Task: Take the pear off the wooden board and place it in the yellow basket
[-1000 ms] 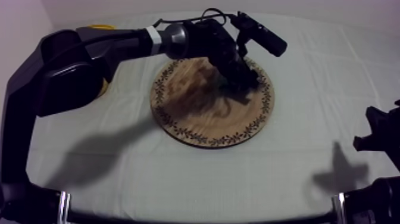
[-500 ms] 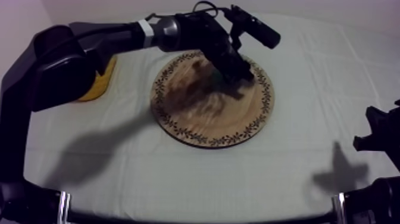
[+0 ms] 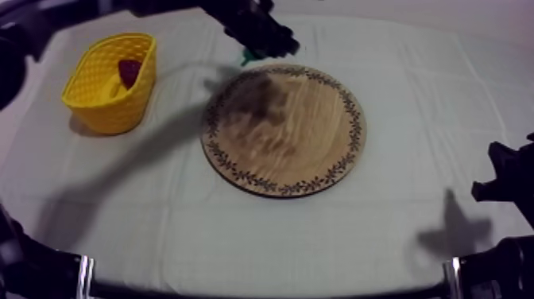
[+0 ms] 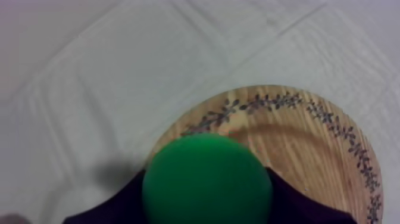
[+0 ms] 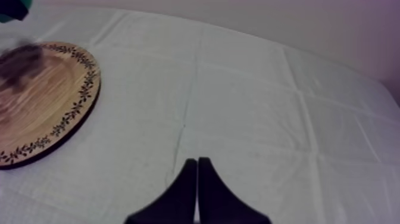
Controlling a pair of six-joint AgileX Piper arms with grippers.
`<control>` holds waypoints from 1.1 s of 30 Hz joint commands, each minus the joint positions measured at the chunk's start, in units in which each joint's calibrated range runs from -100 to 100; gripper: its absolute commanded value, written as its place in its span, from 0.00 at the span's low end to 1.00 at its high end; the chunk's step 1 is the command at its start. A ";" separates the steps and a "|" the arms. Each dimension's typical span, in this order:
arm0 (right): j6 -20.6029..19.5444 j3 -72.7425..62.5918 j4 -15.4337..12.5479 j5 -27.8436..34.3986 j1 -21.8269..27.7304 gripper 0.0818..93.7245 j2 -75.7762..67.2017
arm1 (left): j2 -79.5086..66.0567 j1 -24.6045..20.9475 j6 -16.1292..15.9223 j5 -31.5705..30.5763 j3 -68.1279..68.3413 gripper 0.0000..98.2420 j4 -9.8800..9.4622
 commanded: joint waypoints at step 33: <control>0.00 0.05 -0.01 -0.05 -0.06 0.00 0.01 | -32.47 -23.61 0.57 0.37 34.96 0.42 -1.45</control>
